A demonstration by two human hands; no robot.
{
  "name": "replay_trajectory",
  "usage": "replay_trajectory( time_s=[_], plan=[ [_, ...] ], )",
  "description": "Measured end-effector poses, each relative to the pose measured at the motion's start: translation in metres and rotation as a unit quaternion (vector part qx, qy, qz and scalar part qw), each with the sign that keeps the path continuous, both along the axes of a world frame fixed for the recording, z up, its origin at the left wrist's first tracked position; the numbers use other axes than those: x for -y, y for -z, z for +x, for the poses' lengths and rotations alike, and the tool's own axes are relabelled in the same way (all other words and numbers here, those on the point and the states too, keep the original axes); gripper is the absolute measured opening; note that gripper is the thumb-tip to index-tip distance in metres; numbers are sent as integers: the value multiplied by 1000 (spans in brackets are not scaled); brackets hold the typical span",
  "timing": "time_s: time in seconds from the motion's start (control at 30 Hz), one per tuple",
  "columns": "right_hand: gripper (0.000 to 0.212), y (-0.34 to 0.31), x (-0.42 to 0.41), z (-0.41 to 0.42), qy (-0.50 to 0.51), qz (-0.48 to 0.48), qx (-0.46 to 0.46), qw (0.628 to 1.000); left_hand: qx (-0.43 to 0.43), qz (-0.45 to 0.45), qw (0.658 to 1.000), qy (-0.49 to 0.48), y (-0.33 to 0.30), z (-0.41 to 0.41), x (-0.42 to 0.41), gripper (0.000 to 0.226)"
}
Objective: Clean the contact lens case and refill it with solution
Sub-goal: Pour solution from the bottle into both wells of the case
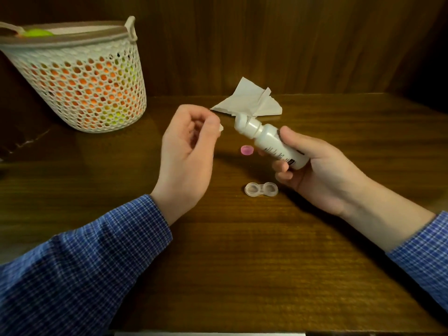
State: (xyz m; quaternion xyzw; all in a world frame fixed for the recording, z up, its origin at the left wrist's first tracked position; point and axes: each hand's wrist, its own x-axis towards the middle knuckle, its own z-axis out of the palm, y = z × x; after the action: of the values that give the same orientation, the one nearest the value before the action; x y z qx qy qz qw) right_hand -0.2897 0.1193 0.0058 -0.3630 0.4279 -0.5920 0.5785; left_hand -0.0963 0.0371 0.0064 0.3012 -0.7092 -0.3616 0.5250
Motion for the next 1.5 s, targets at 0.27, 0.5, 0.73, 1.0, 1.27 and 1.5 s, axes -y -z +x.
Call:
replay_trajectory(
  time_s=[0.27, 0.5, 0.73, 1.0, 1.27, 1.5],
  plan=[
    [27, 10, -7, 7, 90, -128, -417, 895, 128, 9, 986, 103, 5, 1, -9, 52],
    [32, 14, -7, 9, 123, -193, -445, 865, 67, 72, 983, 154, 8, -1, -13, 71],
    [22, 14, -8, 11, 138, -220, -452, 853, 117, 63, 981, 139, 4, -1, -13, 80],
    [19, 13, -8, 12, 130, -233, -450, 852, 133, 57, 981, 131, 3, 2, -11, 81],
    [19, 15, -8, 11, 137, -237, -457, 846, 155, 29, 981, 117, 2, 2, -8, 76],
    [19, 14, -7, 8, 127, -206, -416, 877, 180, -18, 978, 101, -8, -2, -8, 67]
  ],
)
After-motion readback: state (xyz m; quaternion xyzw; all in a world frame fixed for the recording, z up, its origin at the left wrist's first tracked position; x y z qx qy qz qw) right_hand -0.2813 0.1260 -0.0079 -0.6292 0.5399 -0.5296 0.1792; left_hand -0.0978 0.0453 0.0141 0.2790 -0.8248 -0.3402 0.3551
